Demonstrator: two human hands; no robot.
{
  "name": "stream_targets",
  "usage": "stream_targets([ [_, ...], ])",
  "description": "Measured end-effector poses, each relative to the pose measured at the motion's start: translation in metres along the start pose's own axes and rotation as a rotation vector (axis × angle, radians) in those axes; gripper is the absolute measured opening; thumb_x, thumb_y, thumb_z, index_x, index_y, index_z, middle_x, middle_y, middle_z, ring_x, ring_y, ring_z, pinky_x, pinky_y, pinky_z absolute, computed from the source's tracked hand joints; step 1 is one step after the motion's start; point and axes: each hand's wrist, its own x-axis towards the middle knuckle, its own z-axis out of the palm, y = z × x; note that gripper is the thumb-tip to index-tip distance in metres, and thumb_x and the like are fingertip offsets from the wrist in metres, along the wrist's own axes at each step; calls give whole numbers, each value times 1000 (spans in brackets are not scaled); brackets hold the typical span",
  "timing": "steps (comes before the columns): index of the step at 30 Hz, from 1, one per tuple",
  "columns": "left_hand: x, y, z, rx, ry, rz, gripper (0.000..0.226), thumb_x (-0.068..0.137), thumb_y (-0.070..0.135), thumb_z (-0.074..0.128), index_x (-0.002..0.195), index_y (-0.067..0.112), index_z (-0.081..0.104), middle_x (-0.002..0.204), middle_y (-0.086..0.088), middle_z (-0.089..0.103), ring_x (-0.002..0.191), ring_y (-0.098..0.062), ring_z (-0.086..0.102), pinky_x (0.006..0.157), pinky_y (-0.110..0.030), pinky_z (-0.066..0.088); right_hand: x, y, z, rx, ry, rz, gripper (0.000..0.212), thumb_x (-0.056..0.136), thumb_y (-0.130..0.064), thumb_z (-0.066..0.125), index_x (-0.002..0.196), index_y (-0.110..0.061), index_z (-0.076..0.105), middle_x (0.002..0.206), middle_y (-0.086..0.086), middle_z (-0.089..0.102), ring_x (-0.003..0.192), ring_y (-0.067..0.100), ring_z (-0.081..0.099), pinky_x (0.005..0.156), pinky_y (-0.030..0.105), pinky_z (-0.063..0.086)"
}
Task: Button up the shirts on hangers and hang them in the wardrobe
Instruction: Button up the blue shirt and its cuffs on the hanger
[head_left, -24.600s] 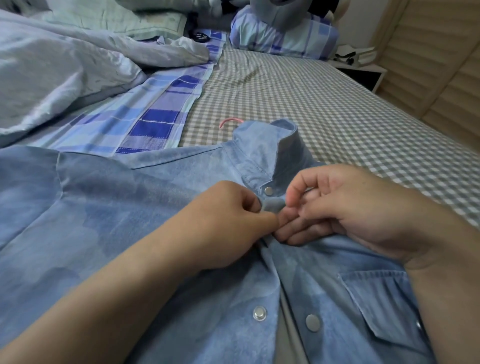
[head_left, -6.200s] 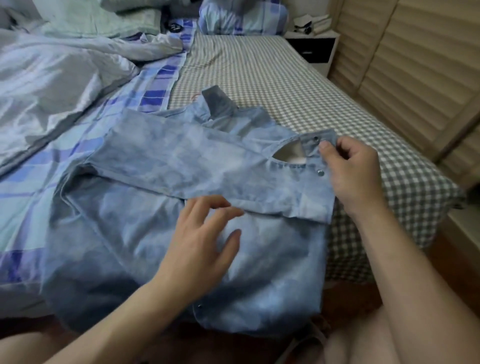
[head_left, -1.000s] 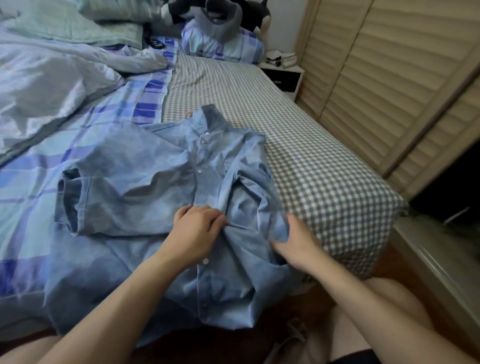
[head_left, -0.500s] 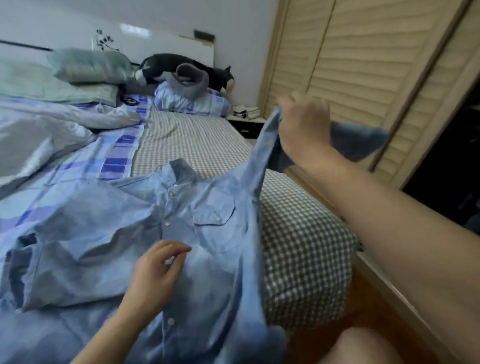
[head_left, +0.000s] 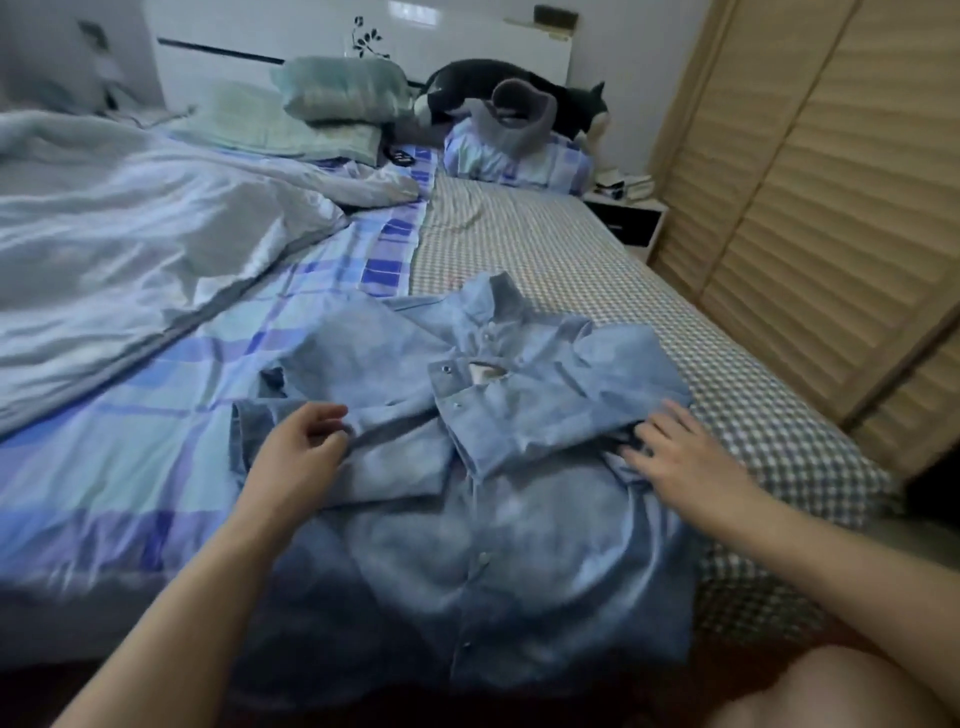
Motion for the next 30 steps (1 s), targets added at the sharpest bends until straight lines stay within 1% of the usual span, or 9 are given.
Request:
stream_targets([
  [6, -4, -2, 14, 221, 44, 132, 25, 93, 11, 64, 114, 24, 68, 96, 5, 69, 89, -15, 66, 82, -27, 44, 30, -3, -38, 384, 239, 342, 23, 82, -6, 48, 72, -5, 69, 95, 14, 66, 87, 33, 58, 77, 39, 51],
  [9, -10, 3, 37, 357, 84, 332, 20, 91, 10, 66, 108, 19, 72, 94, 5, 62, 80, -8, 56, 79, -21, 41, 59, -31, -41, 587, 239, 379, 20, 78, -1, 50, 80, -6, 69, 95, 8, 62, 91, 28, 56, 86, 28, 43],
  [12, -14, 2, 56, 450, 23, 440, 15, 93, 18, 65, 103, 22, 75, 95, 6, 65, 89, -15, 60, 84, -31, 49, 80, -65, -33, 716, 77, 278, 30, 86, -25, 58, 109, -12, 72, 115, 4, 61, 108, 23, 54, 100, 30, 44],
  [14, -15, -2, 67, 574, -23, 524, 21, 91, 26, 57, 96, 25, 77, 91, 5, 65, 88, -23, 58, 83, -37, 49, 92, -87, -32, 721, -134, 259, 65, 84, -60, 50, 135, -20, 61, 134, 1, 53, 124, 23, 46, 111, 35, 39],
  [16, -13, -7, 76, 691, -68, 560, 31, 88, 35, 47, 92, 27, 77, 88, 6, 63, 83, -27, 55, 78, -40, 51, 98, -104, -26, 720, -284, 326, 87, 78, -75, 41, 147, -22, 47, 138, 1, 47, 127, 24, 42, 114, 37, 36],
  [21, 2, -11, 85, 674, -44, 413, 43, 87, 49, 39, 85, 28, 76, 83, 8, 62, 88, -26, 58, 82, -42, 45, 85, -119, -8, 866, -3, 680, 31, 82, -29, 56, 108, -16, 66, 97, 4, 66, 94, 29, 60, 83, 37, 48],
  [24, 0, -1, 96, 602, 0, 299, 48, 89, 64, 37, 89, 32, 73, 84, 13, 59, 91, -23, 55, 83, -40, 42, 88, -115, -12, 1085, 120, 837, 2, 94, -18, 62, 96, -18, 63, 84, -5, 69, 80, 16, 63, 72, 32, 48],
  [27, -7, 8, 111, 444, -14, 278, 40, 89, 68, 46, 90, 35, 67, 85, 16, 65, 89, -18, 59, 80, -43, 49, 91, -108, -19, 1219, 181, 826, 10, 97, -22, 64, 90, -27, 60, 71, -16, 63, 70, -3, 60, 63, 14, 42],
  [30, -8, 16, 120, 192, 74, 260, 11, 94, 37, 65, 90, 28, 70, 81, 9, 71, 79, -15, 65, 74, -46, 54, 86, -104, -22, 1242, 202, 783, 5, 98, -23, 64, 99, -26, 68, 78, -16, 68, 76, -4, 62, 66, 9, 43],
])
